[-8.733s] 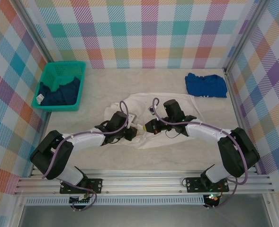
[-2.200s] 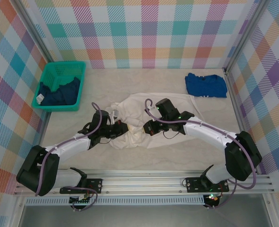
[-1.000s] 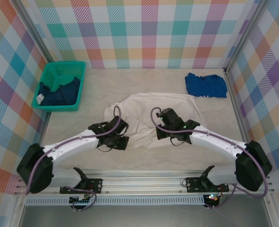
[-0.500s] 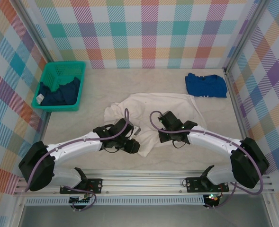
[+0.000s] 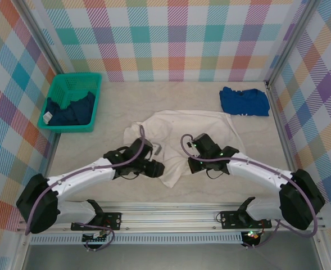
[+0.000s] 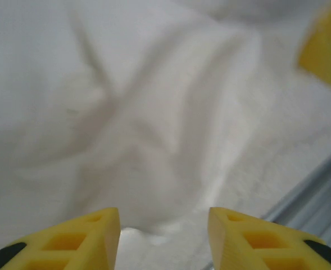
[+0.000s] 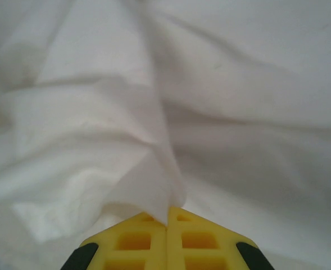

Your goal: Fold the inside-out t-shirt

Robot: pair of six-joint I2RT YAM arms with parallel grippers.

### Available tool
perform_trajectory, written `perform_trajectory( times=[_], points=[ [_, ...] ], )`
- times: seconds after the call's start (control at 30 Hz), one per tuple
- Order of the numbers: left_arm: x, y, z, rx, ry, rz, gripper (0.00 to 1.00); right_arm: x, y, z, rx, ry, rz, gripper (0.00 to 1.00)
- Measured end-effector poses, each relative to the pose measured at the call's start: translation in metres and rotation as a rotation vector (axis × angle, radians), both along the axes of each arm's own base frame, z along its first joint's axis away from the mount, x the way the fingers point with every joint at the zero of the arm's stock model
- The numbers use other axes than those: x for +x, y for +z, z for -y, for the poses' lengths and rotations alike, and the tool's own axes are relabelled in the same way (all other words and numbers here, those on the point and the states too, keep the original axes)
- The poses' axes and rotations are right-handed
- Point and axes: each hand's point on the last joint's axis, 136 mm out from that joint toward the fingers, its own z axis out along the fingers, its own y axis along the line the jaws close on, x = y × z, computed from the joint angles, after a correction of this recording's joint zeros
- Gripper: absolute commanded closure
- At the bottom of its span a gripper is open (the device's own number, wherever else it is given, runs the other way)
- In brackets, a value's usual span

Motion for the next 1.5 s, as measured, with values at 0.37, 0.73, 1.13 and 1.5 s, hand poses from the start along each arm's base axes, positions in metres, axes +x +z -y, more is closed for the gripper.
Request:
perform_trajectory(
  times=[0.37, 0.73, 1.13, 1.5],
  points=[
    [0.108, -0.003, -0.127, 0.063, 0.605, 0.042, 0.30, -0.015, 0.019, -0.002, 0.104, 0.076, -0.141, 0.47],
    [0.242, -0.047, -0.141, 0.031, 0.677, -0.045, 0.27, 0.189, 0.051, -0.021, 0.171, -0.162, 0.130, 0.28],
    [0.244, -0.067, -0.116, -0.036, 0.582, -0.141, 0.53, 0.294, -0.016, -0.071, 0.029, -0.047, 0.155, 0.21],
    [0.240, -0.073, -0.107, -0.069, 0.563, -0.162, 0.96, 0.310, -0.047, -0.077, -0.079, 0.050, 0.145, 0.85]
  ],
)
